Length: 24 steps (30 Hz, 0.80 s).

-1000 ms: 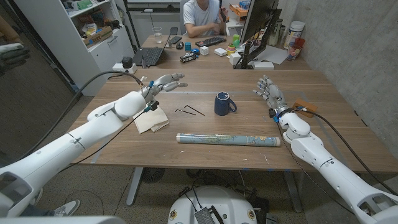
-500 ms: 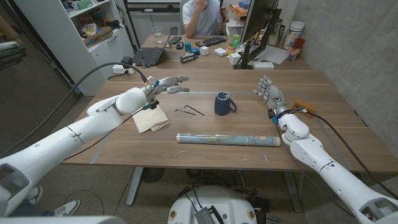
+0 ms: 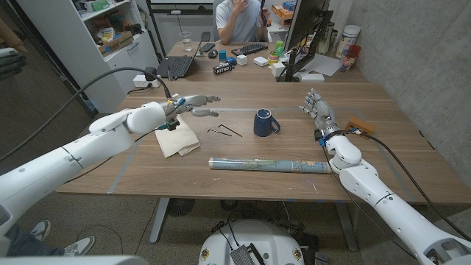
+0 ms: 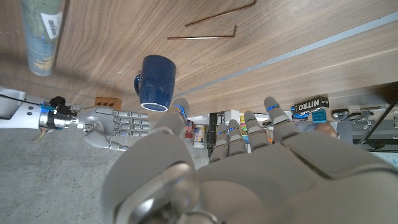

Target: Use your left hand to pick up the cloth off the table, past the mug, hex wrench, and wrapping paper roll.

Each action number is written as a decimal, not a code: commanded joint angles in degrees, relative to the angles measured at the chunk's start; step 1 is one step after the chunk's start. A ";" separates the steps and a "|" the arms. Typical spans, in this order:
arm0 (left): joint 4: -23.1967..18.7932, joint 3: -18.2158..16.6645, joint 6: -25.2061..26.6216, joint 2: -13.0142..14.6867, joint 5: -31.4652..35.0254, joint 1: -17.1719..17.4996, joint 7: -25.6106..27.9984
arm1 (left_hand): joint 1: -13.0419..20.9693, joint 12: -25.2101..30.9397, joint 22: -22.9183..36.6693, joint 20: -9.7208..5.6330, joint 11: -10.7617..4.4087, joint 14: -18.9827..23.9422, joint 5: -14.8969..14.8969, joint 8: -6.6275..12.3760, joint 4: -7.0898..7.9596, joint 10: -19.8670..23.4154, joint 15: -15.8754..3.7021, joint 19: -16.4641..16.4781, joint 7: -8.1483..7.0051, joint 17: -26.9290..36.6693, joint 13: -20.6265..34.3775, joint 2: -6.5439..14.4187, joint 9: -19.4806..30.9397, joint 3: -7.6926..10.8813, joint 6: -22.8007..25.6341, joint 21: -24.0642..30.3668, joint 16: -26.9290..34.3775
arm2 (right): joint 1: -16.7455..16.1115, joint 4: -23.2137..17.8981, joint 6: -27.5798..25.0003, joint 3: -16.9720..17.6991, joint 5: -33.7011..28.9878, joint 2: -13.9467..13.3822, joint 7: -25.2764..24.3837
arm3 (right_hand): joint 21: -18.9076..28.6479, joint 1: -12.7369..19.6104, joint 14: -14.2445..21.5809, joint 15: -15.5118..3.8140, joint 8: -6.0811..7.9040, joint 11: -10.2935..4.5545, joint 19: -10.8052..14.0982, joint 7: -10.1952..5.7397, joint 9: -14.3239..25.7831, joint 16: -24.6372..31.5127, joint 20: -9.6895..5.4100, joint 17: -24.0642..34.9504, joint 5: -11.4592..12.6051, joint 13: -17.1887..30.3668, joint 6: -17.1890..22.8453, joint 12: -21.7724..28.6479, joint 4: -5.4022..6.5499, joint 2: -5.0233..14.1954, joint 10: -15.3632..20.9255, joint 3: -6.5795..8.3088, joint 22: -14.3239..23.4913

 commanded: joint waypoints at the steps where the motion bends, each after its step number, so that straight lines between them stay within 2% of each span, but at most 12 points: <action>1: -0.44 -2.00 -4.85 4.12 2.69 1.96 -2.92 | 1.40 0.05 0.11 0.08 -0.41 0.81 -0.08 -0.19 0.00 -0.26 -0.24 0.71 -0.08 0.13 0.28 -0.10 0.10 0.45 -0.52 -0.08 0.16 | -0.67 -1.53 -0.24 -1.03 -2.08 1.40 -3.09 | 0.26 -0.25 0.61 -0.21 0.44 0.06 0.25 -0.18 0.22 0.27 0.42 0.08 0.47 0.12 0.33 0.11 -0.34 -0.18 0.63 0.24 0.24; 6: -1.06 -2.95 -5.42 6.09 5.25 2.82 -3.66 | 2.74 0.15 0.15 0.06 -0.51 1.20 -0.08 -0.16 -0.01 -0.19 -0.34 1.25 -0.14 0.13 0.34 -0.23 0.13 0.68 -0.75 -0.10 0.22 | -0.80 -1.74 0.07 -1.44 -2.83 2.24 -4.08 | 0.26 -0.29 0.58 -0.23 0.43 0.13 0.25 -0.17 0.22 0.25 0.45 0.06 0.48 0.12 0.32 0.11 -0.37 -0.17 0.64 0.24 0.24; 17: -4.61 -7.97 -1.79 11.92 5.29 7.53 -4.46 | 6.34 0.30 0.20 0.01 -0.99 1.89 -0.04 0.03 -0.10 -0.21 -0.92 2.69 -0.56 0.14 0.47 -0.28 0.19 1.44 -0.91 -0.11 0.26 | -0.85 -1.41 0.32 -1.79 -3.42 3.10 -4.74 | 0.21 -0.36 0.59 -0.22 0.40 0.05 0.07 -0.28 0.22 0.25 0.61 0.02 0.49 0.12 0.28 0.09 -0.43 -0.16 0.65 0.23 0.24; 24: -6.37 -9.08 1.25 14.44 7.27 9.43 -5.52 | 7.96 0.31 0.21 0.07 -1.44 2.20 -0.07 0.08 -0.15 -0.34 -1.08 3.26 -0.88 0.13 0.53 -0.66 0.21 1.62 -1.06 -0.17 0.26 | -0.31 -1.03 0.22 -2.03 -3.55 3.21 -4.30 | 0.18 -0.43 0.57 -0.25 0.38 0.00 -0.02 -0.28 0.22 0.24 0.75 0.00 0.50 0.12 0.24 0.07 -0.47 -0.16 0.62 0.22 0.24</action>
